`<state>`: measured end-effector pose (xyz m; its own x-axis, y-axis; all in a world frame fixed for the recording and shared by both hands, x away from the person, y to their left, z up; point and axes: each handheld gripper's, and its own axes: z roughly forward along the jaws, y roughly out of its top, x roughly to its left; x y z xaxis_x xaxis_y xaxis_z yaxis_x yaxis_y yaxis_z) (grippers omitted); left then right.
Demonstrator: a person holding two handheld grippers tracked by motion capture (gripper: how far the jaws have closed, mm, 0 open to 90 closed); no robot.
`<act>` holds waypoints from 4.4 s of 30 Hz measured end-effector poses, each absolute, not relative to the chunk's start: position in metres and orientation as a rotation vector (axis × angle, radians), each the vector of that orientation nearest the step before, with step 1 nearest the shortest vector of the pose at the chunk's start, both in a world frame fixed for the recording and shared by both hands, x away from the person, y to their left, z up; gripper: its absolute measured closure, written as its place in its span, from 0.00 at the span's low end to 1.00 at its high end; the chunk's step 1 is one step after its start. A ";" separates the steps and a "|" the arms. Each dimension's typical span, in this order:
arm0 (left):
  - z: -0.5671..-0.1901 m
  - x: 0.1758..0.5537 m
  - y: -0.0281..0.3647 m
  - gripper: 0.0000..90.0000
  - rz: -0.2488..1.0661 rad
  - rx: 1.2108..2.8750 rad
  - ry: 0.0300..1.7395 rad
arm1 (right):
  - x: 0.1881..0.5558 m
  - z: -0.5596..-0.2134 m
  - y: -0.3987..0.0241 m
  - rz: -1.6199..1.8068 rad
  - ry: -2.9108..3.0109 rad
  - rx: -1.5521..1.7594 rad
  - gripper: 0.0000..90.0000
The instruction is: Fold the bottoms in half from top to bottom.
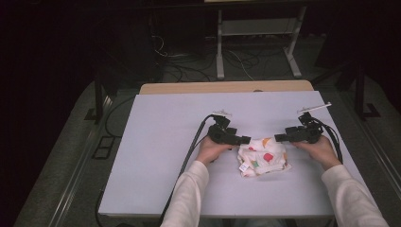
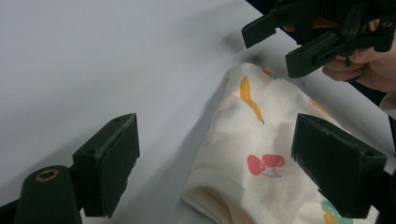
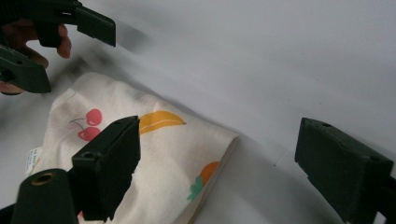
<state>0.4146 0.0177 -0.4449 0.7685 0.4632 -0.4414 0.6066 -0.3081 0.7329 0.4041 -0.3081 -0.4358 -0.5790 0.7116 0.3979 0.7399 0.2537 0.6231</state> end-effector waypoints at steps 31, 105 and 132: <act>-0.458 0.419 0.021 0.90 -0.279 2.044 0.804 | 0.412 -0.450 -0.295 -1.213 -2.424 -1.342 0.96; -0.418 0.480 0.100 0.90 0.015 2.036 0.890 | 0.465 -0.425 -0.204 -1.334 -2.451 -1.431 0.96; -0.427 0.467 0.104 0.17 0.062 1.979 0.960 | 0.459 -0.428 -0.203 -1.425 -2.478 -1.492 0.18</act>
<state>0.4665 0.1036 -0.4267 0.6964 0.6461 -0.3123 0.6006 -0.2866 0.7464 0.4586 -0.2028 -0.4283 -0.5689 0.7467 0.3447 0.6736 0.1826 0.7161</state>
